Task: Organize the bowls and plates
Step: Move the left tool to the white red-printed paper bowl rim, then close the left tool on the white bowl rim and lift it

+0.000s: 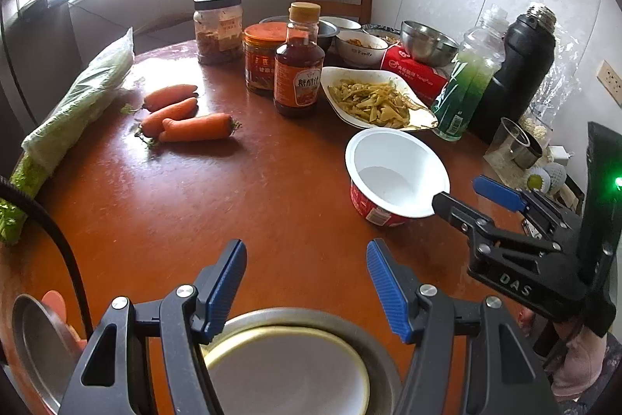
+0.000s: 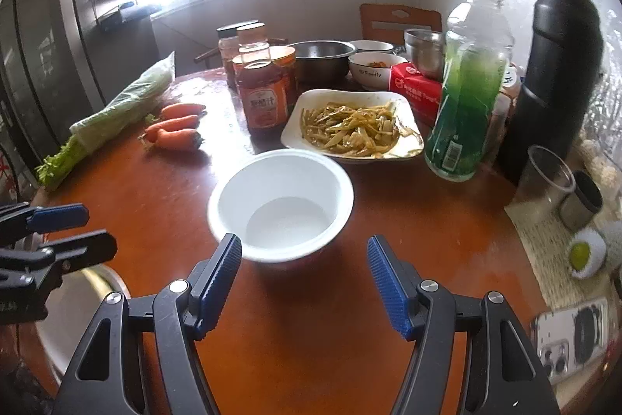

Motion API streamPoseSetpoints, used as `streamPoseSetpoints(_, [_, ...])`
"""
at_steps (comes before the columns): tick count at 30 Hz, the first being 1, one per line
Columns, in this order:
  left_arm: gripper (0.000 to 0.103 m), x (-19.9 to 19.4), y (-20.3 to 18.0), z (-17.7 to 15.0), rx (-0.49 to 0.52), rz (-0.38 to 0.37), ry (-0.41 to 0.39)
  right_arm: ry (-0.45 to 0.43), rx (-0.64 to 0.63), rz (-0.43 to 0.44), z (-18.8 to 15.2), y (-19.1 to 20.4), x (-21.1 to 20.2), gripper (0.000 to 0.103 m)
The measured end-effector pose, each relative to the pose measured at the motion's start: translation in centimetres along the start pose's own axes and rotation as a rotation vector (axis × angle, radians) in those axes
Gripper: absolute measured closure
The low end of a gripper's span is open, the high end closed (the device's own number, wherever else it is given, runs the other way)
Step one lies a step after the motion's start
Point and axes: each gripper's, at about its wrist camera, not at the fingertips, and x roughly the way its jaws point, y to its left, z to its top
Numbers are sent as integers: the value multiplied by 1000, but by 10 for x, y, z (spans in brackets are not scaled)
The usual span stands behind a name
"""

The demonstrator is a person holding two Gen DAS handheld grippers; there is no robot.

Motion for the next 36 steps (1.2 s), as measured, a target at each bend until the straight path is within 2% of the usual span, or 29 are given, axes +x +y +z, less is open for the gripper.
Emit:
streamPoseSetpoints(12, [39, 28, 7, 16, -10, 13, 43, 53, -37, 46, 24, -2, 52, 34])
streamPoseSetpoints(23, [39, 41, 14, 20, -27, 19, 73, 82, -82, 163, 17, 22, 53, 35])
streamPoseSetpoints(25, [39, 43, 18, 20, -45, 17, 81, 92, -93, 184, 14, 27, 52, 40])
streamPoseSetpoints(32, [40, 55, 25, 24, -80, -13, 98, 90, -103, 216, 10, 34, 50, 43])
streamPoseSetpoints(34, [44, 62, 28, 24, -92, -20, 120, 95, -103, 234, 10, 35, 50, 47])
streamPoseSetpoints(36, [54, 68, 29, 22, -110, -54, 144, 103, -102, 249, 9, 37, 51, 47])
